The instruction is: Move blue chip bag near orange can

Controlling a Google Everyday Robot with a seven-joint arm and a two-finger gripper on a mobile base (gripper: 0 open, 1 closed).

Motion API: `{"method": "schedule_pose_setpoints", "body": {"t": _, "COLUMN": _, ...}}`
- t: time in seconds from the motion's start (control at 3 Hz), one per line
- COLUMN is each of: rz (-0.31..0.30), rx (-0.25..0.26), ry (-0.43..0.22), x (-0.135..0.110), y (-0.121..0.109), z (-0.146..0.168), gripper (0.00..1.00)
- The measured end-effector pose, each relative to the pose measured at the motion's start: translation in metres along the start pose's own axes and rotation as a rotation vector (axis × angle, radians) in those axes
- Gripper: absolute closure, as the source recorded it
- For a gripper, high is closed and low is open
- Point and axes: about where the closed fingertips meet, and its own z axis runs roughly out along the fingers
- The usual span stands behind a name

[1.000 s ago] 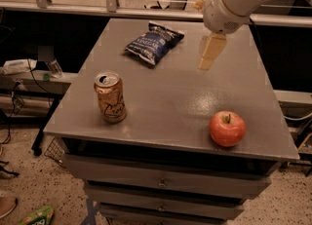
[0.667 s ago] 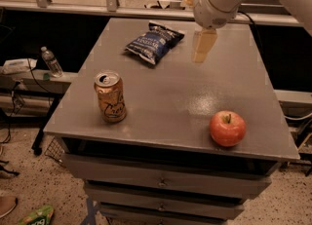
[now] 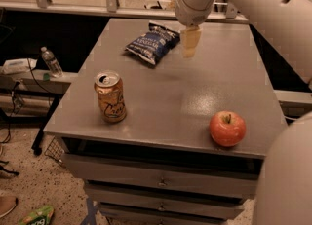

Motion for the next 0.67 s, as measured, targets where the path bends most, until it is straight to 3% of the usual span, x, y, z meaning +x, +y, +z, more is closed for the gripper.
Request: {"method": "schedule_pose_setpoints", "body": {"t": 0.67, "rz": -0.148, "rx": -0.099, "ry": 0.048, "x": -0.023, "y": -0.015, "z": 0.034, "gripper": 0.00}}
